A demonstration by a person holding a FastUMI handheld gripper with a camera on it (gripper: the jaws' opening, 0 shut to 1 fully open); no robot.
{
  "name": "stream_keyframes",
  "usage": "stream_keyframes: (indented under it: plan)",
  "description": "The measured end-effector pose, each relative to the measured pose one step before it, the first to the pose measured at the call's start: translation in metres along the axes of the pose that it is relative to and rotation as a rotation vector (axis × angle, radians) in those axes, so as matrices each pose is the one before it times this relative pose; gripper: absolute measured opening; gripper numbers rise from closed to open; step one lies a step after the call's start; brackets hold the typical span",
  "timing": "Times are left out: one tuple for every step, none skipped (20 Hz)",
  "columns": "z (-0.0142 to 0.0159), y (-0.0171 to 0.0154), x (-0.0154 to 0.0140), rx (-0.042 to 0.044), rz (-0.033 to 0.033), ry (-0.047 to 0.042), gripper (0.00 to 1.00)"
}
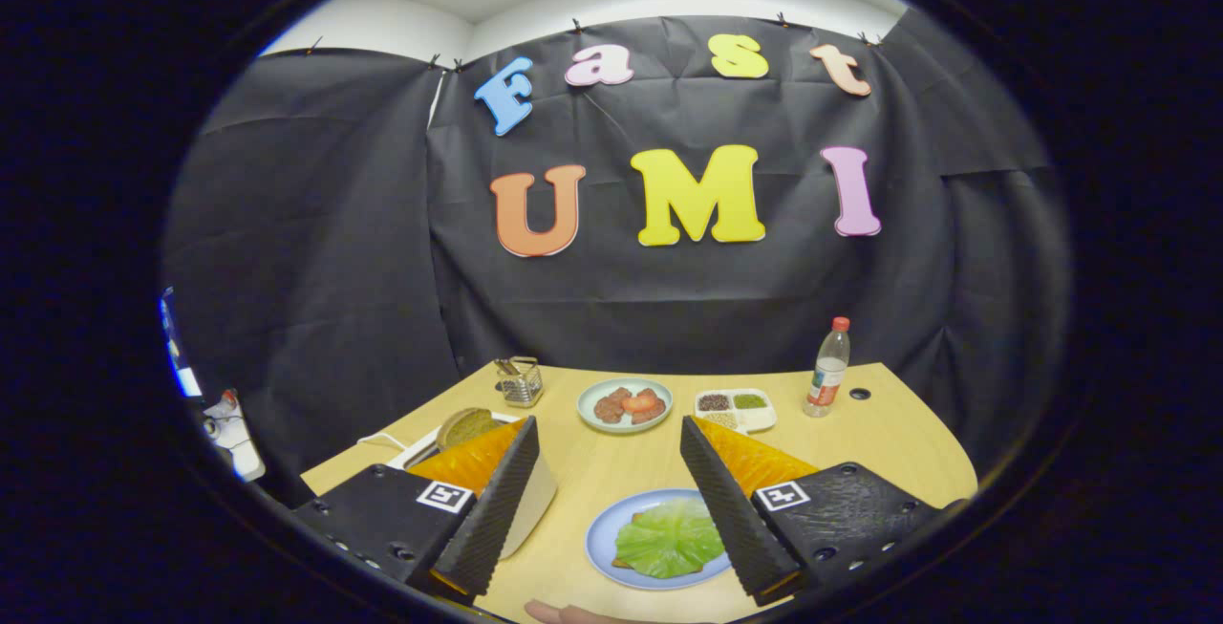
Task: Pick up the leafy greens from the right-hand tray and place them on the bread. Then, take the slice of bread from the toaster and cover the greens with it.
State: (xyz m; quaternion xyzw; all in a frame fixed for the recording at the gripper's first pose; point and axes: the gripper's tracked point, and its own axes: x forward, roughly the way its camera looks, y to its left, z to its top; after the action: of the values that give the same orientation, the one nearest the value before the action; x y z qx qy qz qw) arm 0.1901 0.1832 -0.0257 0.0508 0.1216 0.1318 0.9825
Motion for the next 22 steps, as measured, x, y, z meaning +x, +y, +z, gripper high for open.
stream_keyframes:
  plan:
    - [0.00221,0.00704,0.00019,0.01014,-0.00384,-0.00114,0.92]
    - [0.00085,0.00945,0.00215,0.01349,0.00172,-0.00145,0.92]
    - [0.00019,0.00860,0.00269,0.01052,0.00078,0.00158,0.92]
    - [-0.00175,0.00653,0.00387,0.00631,-0.00474,0.00374,0.92]
    - [-0.00278,0.00615,0.00480,0.00557,-0.00719,0.00905,0.92]
    - [-0.00423,0.01149,0.00553,0.00377,0.00743,0.00924,0.92]
    - [-0.00311,0.01152,0.00584,-0.00088,0.01144,0.00879,0.92]
    - [-0.00351,0.01028,0.00529,-0.00484,0.00282,0.00876,0.93]
    - [-0.00316,0.01002,0.00747,-0.00441,0.00077,0.00675,0.95]
    - [-0.00397,0.01073,0.00711,-0.00258,0.00420,0.00681,0.95]
    - [-0.00445,0.01186,0.00811,-0.00493,0.00204,0.00801,0.95]
    - [-0.00578,0.01106,0.00823,-0.00506,0.00429,0.01159,0.95]
    - [-0.00495,0.01004,0.00859,-0.00501,0.00206,0.01140,0.95]
    - [-0.00499,0.00896,0.00889,-0.00887,0.00037,0.00761,0.95]
    - [-0.00433,0.00723,0.00757,-0.00850,-0.00347,0.00578,0.95]
    - [-0.00601,0.00784,0.01084,-0.00915,-0.00577,0.00811,0.95]
    - [-0.00527,0.00521,0.00904,-0.00722,-0.01344,0.00969,0.95]
    - [-0.00560,0.00334,0.00768,-0.00485,-0.01535,0.01224,0.95]
    - [-0.00736,0.00323,0.01004,-0.00304,-0.02457,0.01525,0.95]
    - [-0.00352,0.00044,0.00733,-0.00775,-0.02858,0.01015,0.95]
    - [-0.00370,0.00198,0.01024,-0.00701,-0.02392,0.00986,0.92]
    - [-0.00555,0.00255,0.00667,-0.00678,-0.02109,0.01408,0.91]
